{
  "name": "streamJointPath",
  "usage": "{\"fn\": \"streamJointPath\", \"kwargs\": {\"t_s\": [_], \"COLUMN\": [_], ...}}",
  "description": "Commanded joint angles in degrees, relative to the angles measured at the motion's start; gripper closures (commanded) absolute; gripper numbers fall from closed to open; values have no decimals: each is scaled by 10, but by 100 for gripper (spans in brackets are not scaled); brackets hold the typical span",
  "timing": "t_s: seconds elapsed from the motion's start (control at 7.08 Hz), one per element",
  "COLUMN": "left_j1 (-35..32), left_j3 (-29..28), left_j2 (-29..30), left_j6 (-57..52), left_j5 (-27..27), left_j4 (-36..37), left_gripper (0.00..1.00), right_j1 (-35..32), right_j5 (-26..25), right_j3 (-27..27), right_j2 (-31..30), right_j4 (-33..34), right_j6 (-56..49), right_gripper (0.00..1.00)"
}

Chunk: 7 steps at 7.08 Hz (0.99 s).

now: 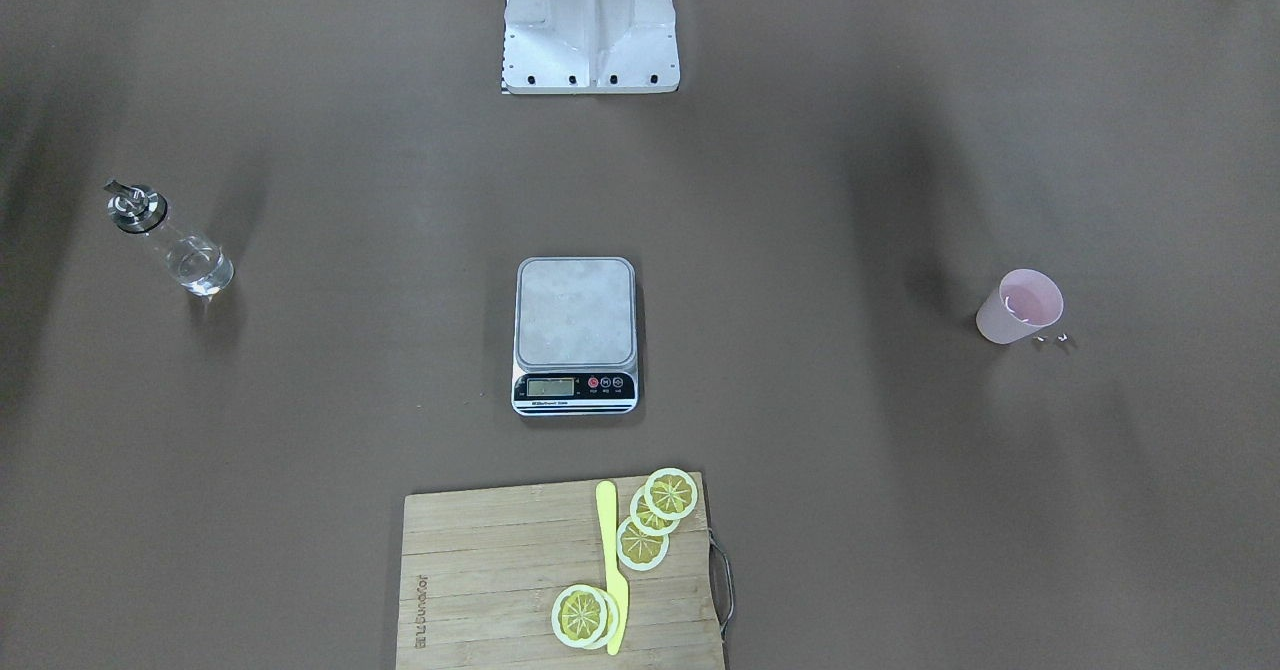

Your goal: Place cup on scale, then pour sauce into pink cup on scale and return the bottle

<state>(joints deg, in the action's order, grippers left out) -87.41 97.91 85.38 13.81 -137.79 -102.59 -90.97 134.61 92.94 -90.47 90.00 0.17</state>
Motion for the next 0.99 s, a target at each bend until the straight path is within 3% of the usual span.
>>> {"fn": "streamJointPath", "kwargs": {"t_s": [0.0, 0.14, 0.42, 0.71, 0.85], "left_j1": [0, 4, 7, 63, 93], "left_j3": [6, 5, 12, 20, 21], "left_j2": [-5, 4, 58, 100, 124], "left_j6": [-2, 3, 20, 126, 181], "left_j5": [-1, 3, 4, 5, 5], "left_j4": [2, 8, 89, 97, 96], "left_gripper": [1, 1, 1, 1, 1], "right_j1": [0, 0, 0, 0, 1], "right_j5": [2, 4, 3, 4, 7], "right_j3": [0, 0, 0, 5, 1], "right_j2": [-1, -1, -1, -12, -45], "right_j4": [0, 0, 0, -15, -96], "right_j6": [0, 1, 1, -8, -3], "right_gripper": [0, 0, 0, 0, 0]}}
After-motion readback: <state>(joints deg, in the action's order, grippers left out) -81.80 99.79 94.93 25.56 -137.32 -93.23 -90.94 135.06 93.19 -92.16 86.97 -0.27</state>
